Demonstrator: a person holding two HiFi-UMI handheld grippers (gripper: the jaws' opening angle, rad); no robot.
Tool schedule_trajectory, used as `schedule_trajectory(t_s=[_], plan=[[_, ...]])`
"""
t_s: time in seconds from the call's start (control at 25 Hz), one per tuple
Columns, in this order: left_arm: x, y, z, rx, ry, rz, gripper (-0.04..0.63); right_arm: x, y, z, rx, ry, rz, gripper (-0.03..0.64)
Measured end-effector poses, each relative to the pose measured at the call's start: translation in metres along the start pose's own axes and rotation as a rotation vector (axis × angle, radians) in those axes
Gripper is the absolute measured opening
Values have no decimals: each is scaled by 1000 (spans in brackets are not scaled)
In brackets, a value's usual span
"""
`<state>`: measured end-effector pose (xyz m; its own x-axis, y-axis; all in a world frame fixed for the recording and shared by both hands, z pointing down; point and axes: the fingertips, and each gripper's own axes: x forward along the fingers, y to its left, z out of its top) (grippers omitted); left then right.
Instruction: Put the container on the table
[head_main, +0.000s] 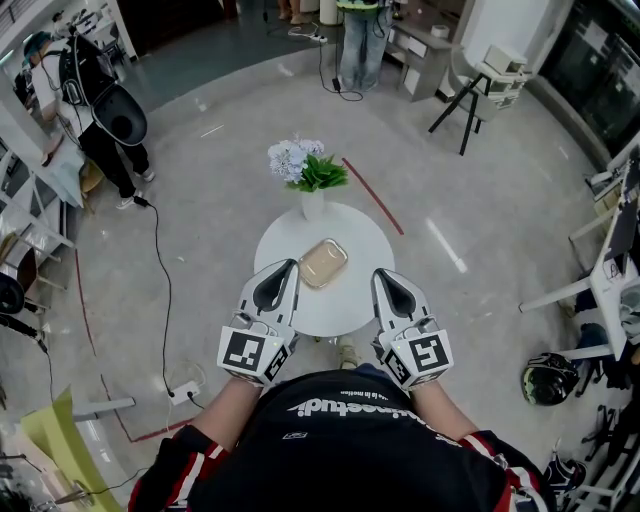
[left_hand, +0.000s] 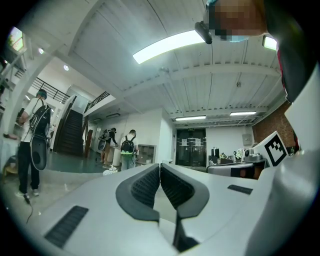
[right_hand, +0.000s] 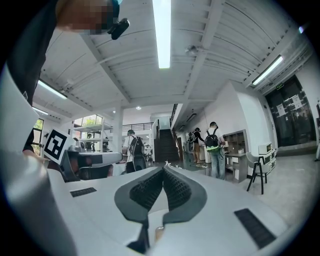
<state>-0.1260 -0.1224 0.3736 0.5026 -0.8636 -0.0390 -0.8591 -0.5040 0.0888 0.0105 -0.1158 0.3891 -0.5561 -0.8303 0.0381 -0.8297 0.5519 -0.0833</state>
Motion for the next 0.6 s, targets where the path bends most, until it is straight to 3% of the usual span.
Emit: schedule_trajectory(t_s=[0.6], plan=[[1, 0, -5, -6, 14, -7, 28, 1, 1, -5, -16, 13, -5, -3]])
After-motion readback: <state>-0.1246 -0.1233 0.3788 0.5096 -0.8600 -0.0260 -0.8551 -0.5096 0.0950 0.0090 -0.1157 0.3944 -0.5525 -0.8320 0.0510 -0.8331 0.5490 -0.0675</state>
